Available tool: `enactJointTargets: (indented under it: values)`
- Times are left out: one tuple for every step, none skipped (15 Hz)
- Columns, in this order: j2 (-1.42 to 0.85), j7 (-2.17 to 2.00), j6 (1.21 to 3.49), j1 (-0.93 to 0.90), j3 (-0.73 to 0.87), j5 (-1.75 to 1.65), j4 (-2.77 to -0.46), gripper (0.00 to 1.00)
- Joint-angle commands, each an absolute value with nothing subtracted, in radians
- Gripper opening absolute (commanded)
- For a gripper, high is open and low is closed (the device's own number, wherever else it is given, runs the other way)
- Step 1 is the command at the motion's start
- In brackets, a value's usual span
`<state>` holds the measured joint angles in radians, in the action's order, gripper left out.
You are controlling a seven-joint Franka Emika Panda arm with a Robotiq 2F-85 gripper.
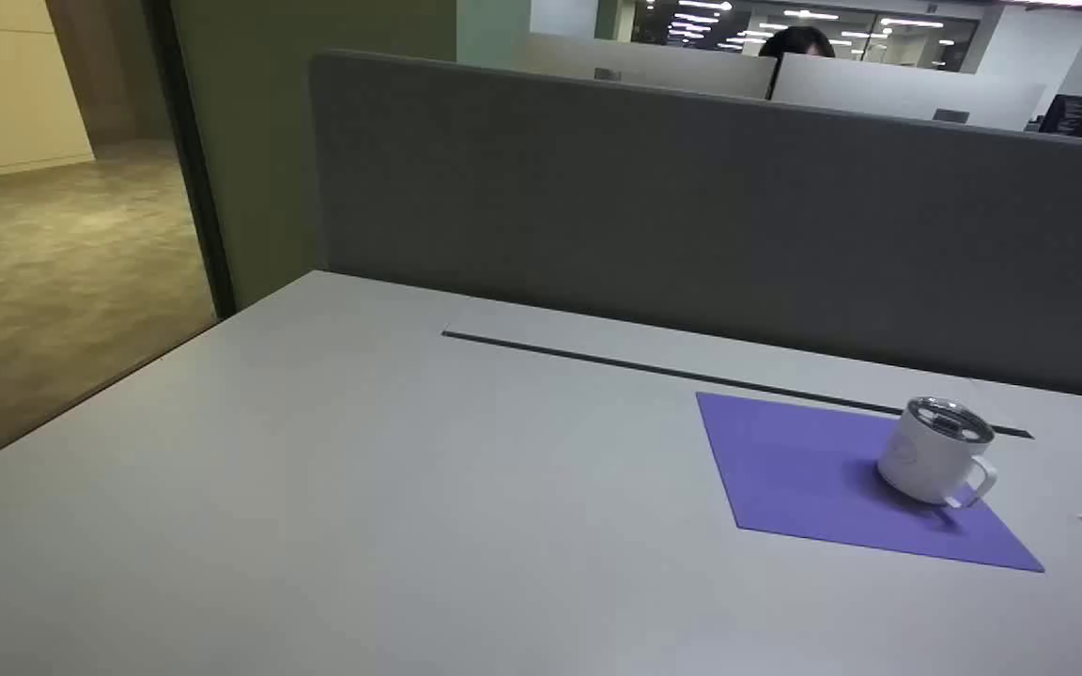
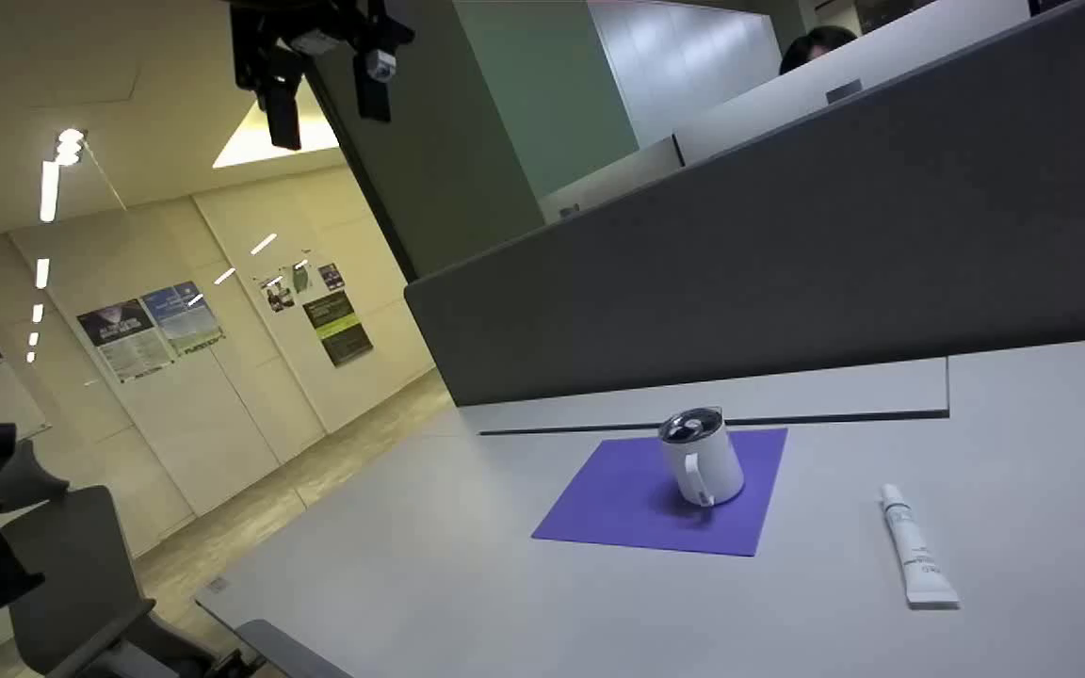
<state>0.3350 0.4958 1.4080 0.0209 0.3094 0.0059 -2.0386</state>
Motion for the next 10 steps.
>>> enactJointTargets:
  values:
    - [0.330, 0.504, 1.407, 0.050, 0.285, 0.012, -2.036, 1.00]
    - [0.330, 0.504, 1.408, 0.050, 0.285, 0.012, -2.035, 1.00]
    - [0.330, 0.504, 1.408, 0.050, 0.285, 0.012, -2.035, 1.00]
    - [0.330, 0.504, 1.409, 0.050, 0.285, 0.012, -2.035, 1.00]
    - [0.330, 0.504, 1.409, 0.050, 0.285, 0.012, -2.035, 1.00]
    - [0.330, 0.504, 1.409, 0.050, 0.285, 0.012, -2.035, 1.00]
    - [0.330, 0.504, 1.409, 0.050, 0.285, 0.012, -2.035, 1.00]
    - [0.330, 0.504, 1.409, 0.050, 0.285, 0.012, -2.035, 1.00]
    - [0.330, 0.504, 1.409, 0.050, 0.285, 0.012, -2.035, 1.00]
    - [0.343, 0.564, 1.465, 0.043, 0.283, -0.017, -2.048, 1.00]
